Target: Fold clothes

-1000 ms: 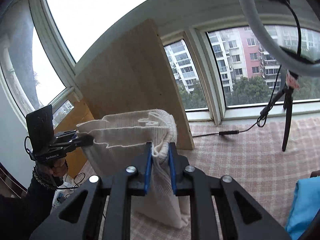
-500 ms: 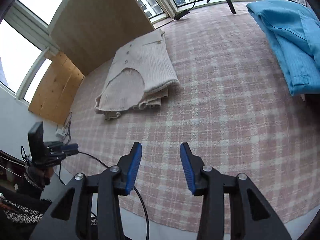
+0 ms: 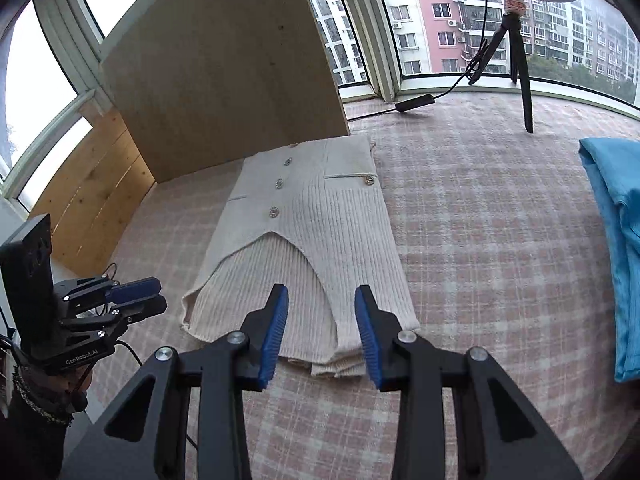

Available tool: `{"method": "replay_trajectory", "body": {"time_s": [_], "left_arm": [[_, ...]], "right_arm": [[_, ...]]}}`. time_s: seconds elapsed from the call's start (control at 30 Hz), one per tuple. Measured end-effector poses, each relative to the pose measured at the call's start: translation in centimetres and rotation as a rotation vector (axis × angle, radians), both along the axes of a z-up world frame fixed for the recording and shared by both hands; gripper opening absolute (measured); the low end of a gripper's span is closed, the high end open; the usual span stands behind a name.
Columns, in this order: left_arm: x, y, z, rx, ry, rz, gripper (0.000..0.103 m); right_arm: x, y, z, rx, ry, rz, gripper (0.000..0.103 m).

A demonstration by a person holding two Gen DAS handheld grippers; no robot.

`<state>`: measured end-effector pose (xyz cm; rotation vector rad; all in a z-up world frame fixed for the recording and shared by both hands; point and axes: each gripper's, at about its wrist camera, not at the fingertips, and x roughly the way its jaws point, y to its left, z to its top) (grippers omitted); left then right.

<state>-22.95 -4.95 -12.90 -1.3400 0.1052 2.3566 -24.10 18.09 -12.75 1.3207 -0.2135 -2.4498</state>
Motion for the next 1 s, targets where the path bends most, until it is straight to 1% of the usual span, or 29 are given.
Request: {"method": "replay_trajectory", "body": {"time_s": [0.1,0.13,0.17,0.27,0.33,0.37,0.4,0.43,0.53,0.57,0.63,0.67,0.7,0.77,0.87,0.93,1.0], "left_arm": [[1.2,-1.4,-0.2,0.012,0.001,0.030,0.024],[1.8,-2.1,-0.3,0.037,-0.009,0.036,0.024],[2.1,-2.6,-0.6,0.063,-0.022,0.042,0.025],[2.6,-3.1,-1.5,0.093,-0.049,0.058,0.025],[2.4,-2.9,-2.0,0.103,-0.052,0.065,0.025],[2.2,-2.8,-2.2,0.109,-0.052,0.071,0.027],[1.8,-2.7,-2.4,0.119,-0.052,0.081,0.027],[1.4,-2.6,-2.6,0.130,-0.053,0.092,0.027],[0.5,-2.3,-3.1,0.156,-0.060,0.107,0.027],[0.2,-2.2,-3.3,0.149,-0.057,0.109,0.027],[-0.2,-2.1,-3.8,0.141,-0.066,0.114,0.027],[-0.3,-2.1,-3.9,0.143,-0.067,0.113,0.021],[-0.4,-2.1,-3.9,0.145,-0.069,0.112,0.005],[-0.5,-2.2,-3.8,0.147,-0.067,0.108,0.004],[-0.2,-2.2,-2.3,0.138,-0.040,0.082,0.004],[0.1,-2.4,-1.0,0.147,-0.022,0.070,0.004],[0.3,-2.3,-0.1,0.158,-0.013,0.037,0.002]], "right_arm": [[-0.5,-0.8,-1.3,-0.026,-0.056,0.024,0.034],[-0.7,-1.0,-1.7,-0.036,-0.075,0.032,0.034],[-0.9,-1.7,-1.8,-0.040,-0.080,0.050,0.034],[-1.5,-3.8,-1.9,-0.050,-0.085,0.107,0.034],[-2.4,-5.7,-2.0,-0.013,-0.067,0.151,0.033],[-2.9,-6.7,-2.1,-0.012,-0.064,0.184,0.030],[-3.4,-7.6,-2.4,-0.013,-0.071,0.218,0.013],[-3.7,-8.2,-2.7,-0.017,-0.083,0.242,0.007],[-4.3,-9.6,-3.5,-0.046,-0.118,0.299,0.007],[-4.4,-9.8,-3.6,-0.067,-0.126,0.311,0.007],[-4.4,-10.4,-3.7,-0.071,-0.126,0.339,0.007],[-4.3,-10.6,-3.8,-0.072,-0.125,0.353,0.007],[-4.2,-10.9,-3.9,-0.072,-0.124,0.367,0.007],[-4.2,-11.3,-4.4,-0.077,-0.137,0.374,0.007],[-4.2,-11.7,-5.2,-0.084,-0.157,0.382,0.007],[-4.2,-12.0,-5.8,-0.089,-0.171,0.388,0.007],[-4.2,-12.3,-6.3,-0.093,-0.185,0.393,0.007]]}}
